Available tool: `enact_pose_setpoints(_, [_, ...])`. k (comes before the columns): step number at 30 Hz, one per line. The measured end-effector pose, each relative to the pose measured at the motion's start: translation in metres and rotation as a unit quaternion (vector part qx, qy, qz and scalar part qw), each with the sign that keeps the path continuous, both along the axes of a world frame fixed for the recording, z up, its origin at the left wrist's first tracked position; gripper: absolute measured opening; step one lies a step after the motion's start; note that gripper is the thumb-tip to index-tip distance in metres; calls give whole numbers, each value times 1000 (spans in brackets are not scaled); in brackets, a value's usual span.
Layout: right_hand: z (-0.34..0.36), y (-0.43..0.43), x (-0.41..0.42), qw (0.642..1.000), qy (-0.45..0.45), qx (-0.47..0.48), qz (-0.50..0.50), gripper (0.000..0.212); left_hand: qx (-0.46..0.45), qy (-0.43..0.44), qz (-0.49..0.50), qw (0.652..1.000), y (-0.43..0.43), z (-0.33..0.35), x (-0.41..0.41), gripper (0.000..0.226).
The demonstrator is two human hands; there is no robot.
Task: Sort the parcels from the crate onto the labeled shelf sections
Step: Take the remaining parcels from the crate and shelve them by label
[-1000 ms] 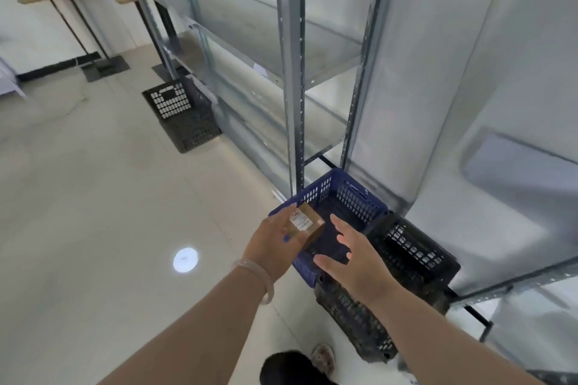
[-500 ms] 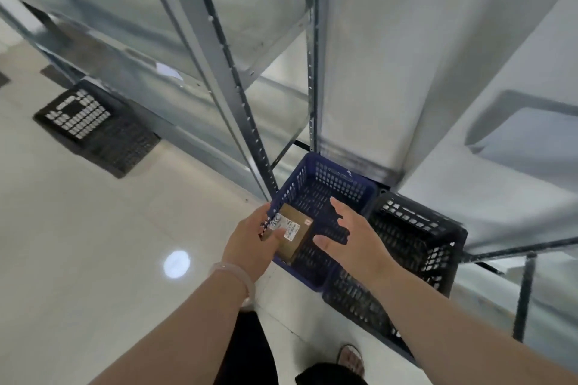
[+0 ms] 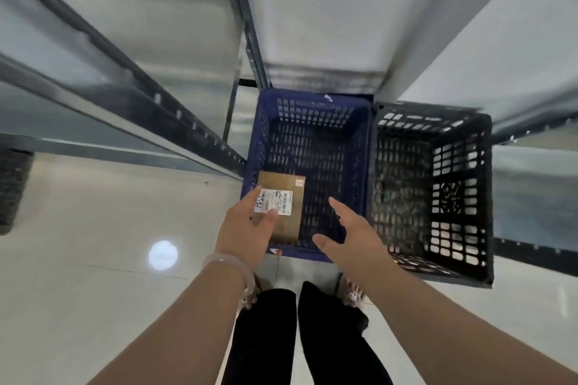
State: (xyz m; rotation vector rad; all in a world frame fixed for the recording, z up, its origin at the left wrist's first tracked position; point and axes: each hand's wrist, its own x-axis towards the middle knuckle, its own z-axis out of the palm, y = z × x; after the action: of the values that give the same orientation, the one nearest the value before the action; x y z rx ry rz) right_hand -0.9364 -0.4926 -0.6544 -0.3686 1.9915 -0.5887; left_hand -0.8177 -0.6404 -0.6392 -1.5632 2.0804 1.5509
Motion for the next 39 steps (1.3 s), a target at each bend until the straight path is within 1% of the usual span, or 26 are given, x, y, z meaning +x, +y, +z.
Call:
enact_pose_setpoints(4, [-102,-4,-8,998,5,66,-20,72,27,-40,9,999,-8,-105,-7,49])
enact_pose_setpoints(8, [-208,-16,2,996,-17,85,-33,70,31,-71,25,997,-17,-213,-8,49])
enact_pose_setpoints(10, [-257,-29,7,994,-31,90,-60,64,30,-86,49,995,-18,-256,-12,50])
enact_pose_setpoints(12, [-298,-43,11,988,-45,91,-113,58,12,-92,53,994,-18,-290,-15,50])
enact_pose_setpoints(14, [-329,-56,14,982,-61,83,-160,57,-15,-80,39,996,-19,-319,-14,50])
enact_pose_setpoints(16, [-349,-66,16,978,-64,63,-191,60,-35,-83,35,995,-21,-336,-14,50])
enact_pose_setpoints(19, [-371,-75,18,977,-67,44,-196,72,-79,-99,20,992,-22,-350,-17,52])
enact_pose_setpoints(21, [-378,-76,21,977,-87,38,-189,72,-95,-86,37,991,-22,-354,-18,51])
enact_pose_setpoints(24, [-380,-70,21,975,-106,24,-194,68,-95,-75,58,991,-20,-356,-20,51])
enact_pose_setpoints(27, [-375,-59,9,971,-104,18,-213,68,-93,-89,64,990,-19,-355,-22,56])
enact_pose_setpoints(29, [-361,-51,-2,972,-95,3,-214,68,-72,-86,70,991,-20,-348,-26,64])
enact_pose_setpoints(32, [-322,-40,-17,972,-79,-19,-219,67,-8,-83,86,993,-15,-316,-39,73])
enact_pose_setpoints(34, [-287,-32,-26,971,-71,-26,-226,67,-16,-80,83,993,-10,-282,-48,73])
enact_pose_setpoints(36, [-244,-24,-34,969,-63,-36,-238,67,-33,-60,60,996,-6,-242,-58,63])
enact_pose_setpoints(39, [-172,-9,-44,965,-49,-52,-251,63,-32,-20,31,999,-3,-175,-68,48])
